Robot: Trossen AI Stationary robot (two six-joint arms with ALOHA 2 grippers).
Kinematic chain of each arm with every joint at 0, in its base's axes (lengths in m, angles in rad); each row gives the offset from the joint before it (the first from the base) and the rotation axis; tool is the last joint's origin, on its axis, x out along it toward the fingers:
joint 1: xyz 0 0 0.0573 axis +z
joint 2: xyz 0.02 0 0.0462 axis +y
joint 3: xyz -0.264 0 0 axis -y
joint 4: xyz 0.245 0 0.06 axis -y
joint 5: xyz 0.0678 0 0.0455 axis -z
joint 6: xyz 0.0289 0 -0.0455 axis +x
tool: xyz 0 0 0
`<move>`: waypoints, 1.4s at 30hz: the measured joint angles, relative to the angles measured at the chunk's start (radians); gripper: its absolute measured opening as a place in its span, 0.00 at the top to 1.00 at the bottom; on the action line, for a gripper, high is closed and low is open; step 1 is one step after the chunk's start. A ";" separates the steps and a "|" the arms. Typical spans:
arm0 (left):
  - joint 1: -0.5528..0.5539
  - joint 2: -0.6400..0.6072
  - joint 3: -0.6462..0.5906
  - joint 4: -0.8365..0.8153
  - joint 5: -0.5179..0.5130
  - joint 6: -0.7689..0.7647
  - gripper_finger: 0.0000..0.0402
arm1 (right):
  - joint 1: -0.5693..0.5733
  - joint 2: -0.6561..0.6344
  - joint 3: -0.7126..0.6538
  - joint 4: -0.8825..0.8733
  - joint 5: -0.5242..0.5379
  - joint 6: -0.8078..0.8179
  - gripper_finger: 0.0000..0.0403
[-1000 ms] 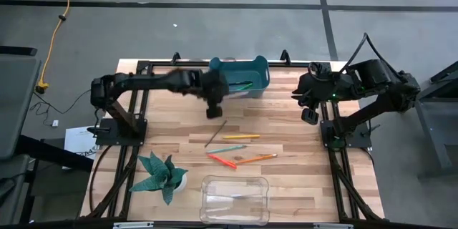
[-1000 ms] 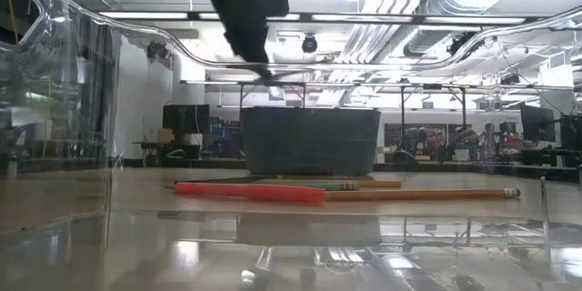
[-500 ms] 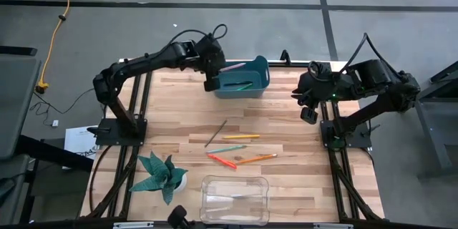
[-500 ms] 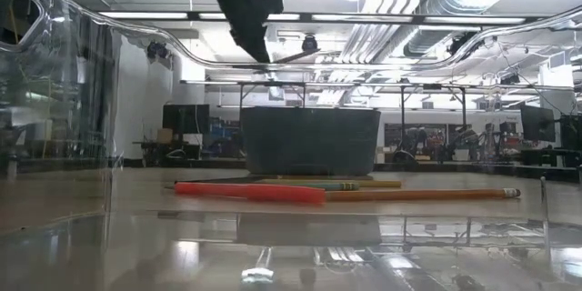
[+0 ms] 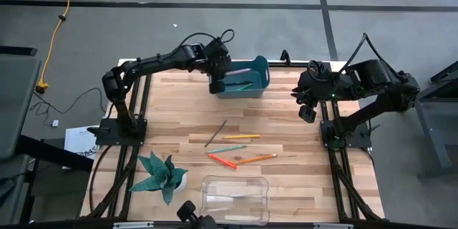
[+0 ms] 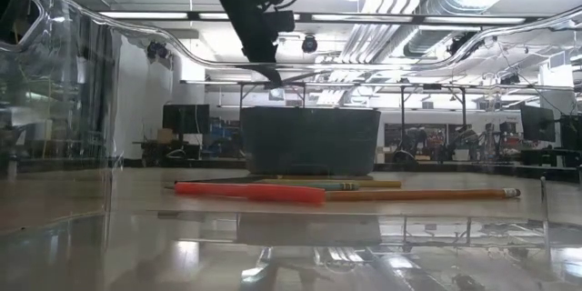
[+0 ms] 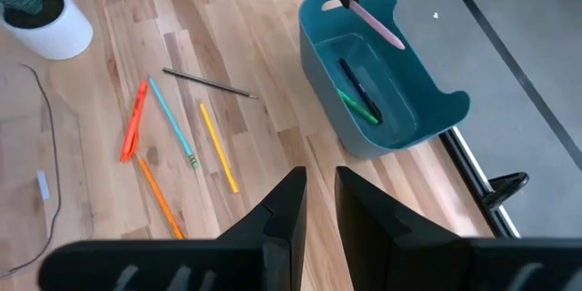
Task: Sort pens & pencils
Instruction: Put the purple pen into the dark blue bin, then put the orange pen into the dark blue bin
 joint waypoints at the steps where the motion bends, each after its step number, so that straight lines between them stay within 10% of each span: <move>1: 0.000 0.000 0.000 0.008 -0.006 0.002 0.94 | 0.000 0.000 0.000 0.000 0.000 0.002 0.87; 24: 0.022 0.006 0.000 -0.002 0.020 -0.023 0.75 | 0.000 0.000 0.000 0.001 0.000 0.024 0.87; 42: -0.156 -0.104 0.000 -0.257 0.120 0.079 0.84 | 0.023 0.000 0.000 0.000 0.007 0.014 0.87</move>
